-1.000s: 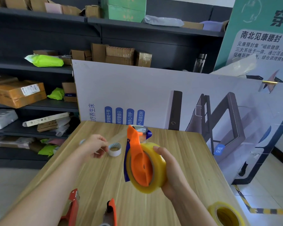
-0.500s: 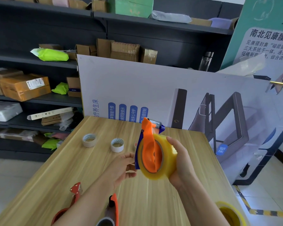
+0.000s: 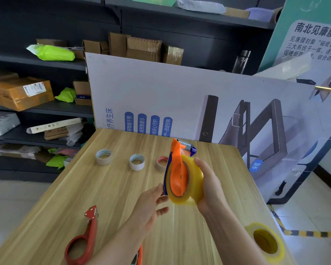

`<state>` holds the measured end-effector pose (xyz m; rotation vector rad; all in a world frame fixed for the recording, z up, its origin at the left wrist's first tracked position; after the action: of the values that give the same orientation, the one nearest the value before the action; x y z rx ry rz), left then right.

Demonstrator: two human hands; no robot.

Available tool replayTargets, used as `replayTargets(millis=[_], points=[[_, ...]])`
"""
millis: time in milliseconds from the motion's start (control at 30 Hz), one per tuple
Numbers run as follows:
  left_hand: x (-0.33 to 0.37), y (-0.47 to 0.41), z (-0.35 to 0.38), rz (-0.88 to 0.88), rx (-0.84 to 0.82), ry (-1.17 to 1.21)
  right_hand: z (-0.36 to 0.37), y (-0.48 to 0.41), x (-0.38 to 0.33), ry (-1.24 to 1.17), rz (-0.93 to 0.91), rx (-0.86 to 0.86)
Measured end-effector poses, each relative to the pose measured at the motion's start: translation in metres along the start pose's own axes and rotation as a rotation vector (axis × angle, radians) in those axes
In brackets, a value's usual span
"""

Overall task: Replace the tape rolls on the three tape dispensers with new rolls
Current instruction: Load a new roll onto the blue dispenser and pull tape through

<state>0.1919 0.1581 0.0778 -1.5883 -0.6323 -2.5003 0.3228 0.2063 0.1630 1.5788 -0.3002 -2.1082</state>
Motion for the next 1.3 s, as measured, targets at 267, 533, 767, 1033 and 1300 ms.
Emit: replayTargets(millis=[267,533,767,1033,1300], points=[[-0.028,0.012,0.002,-0.004,0.058,-0.196,-0.013,0.006,0.027,0.029,0.079,0.144],[-0.088,0.048,0.003,-0.236,0.090,-0.117,-0.048,0.005,0.079,0.164,0.199,0.250],[-0.152,0.077,0.000,-0.458,0.118,-0.241,-0.098,0.009,0.140,0.333,0.367,0.227],[-0.214,0.101,-0.001,-0.621,0.178,-0.287,-0.135,0.017,0.179,0.458,0.438,0.175],[-0.236,0.092,-0.010,-0.704,0.209,-0.316,-0.140,0.000,0.201,0.505,0.451,0.194]])
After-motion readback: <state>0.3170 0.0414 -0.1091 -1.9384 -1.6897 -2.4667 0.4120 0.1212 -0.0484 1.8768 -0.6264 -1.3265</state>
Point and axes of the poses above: each hand's wrist, its own y-axis away from the middle knuckle, its own z-axis out of the palm, x = y × z, the point moved 3 cm from there along -y, towards the middle knuckle, and after that the axes turned 8 degrees about z, right-handed, at the moved point
